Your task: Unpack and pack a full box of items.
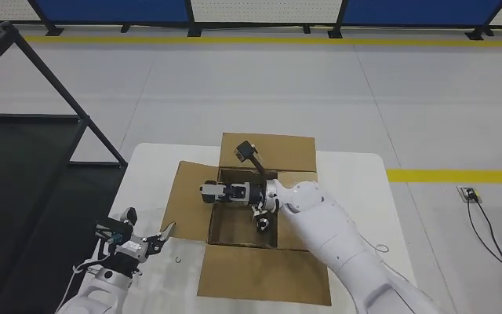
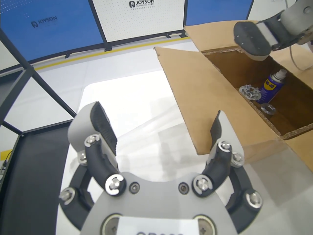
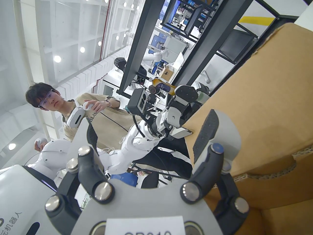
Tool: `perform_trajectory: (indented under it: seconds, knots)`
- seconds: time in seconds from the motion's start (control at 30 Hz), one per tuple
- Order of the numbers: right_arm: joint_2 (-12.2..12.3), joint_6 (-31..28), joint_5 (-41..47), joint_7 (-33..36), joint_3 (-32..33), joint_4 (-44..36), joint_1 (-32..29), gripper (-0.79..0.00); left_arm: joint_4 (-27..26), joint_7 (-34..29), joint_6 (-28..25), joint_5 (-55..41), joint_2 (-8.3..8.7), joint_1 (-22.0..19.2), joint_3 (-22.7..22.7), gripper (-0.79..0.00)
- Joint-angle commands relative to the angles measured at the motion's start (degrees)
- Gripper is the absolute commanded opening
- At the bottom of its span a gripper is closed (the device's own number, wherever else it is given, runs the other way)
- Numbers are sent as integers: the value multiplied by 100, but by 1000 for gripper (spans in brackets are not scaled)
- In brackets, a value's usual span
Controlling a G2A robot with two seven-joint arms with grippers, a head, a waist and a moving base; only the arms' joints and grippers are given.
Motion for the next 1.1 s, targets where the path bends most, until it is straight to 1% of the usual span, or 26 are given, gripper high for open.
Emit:
perform_trajectory:
  seconds: [0.0,0.13,0.27,0.47,0.7,0.83,1.07]
  knots:
    - [147,0,-94,-1,151,-380,-204,0,39,-47,8,25,1,-40,18,0]
    - [421,96,-269,96,458,-1187,-676,0,100,-121,-8,60,4,-104,58,0]
    - [625,187,-429,186,761,-1788,-1078,0,129,-136,-10,95,5,-130,87,0]
    - [798,360,-596,181,1076,-2393,-1486,0,172,-142,43,104,7,-153,69,0]
    - [946,441,-705,165,1371,-2902,-1834,0,209,-200,136,75,8,-242,37,0]
    - [1033,506,-839,140,1535,-3239,-2058,0,-32,-190,205,186,16,-242,-31,0]
    - [1165,729,-1103,46,1767,-3731,-2417,0,-846,-139,305,413,29,-57,-193,0]
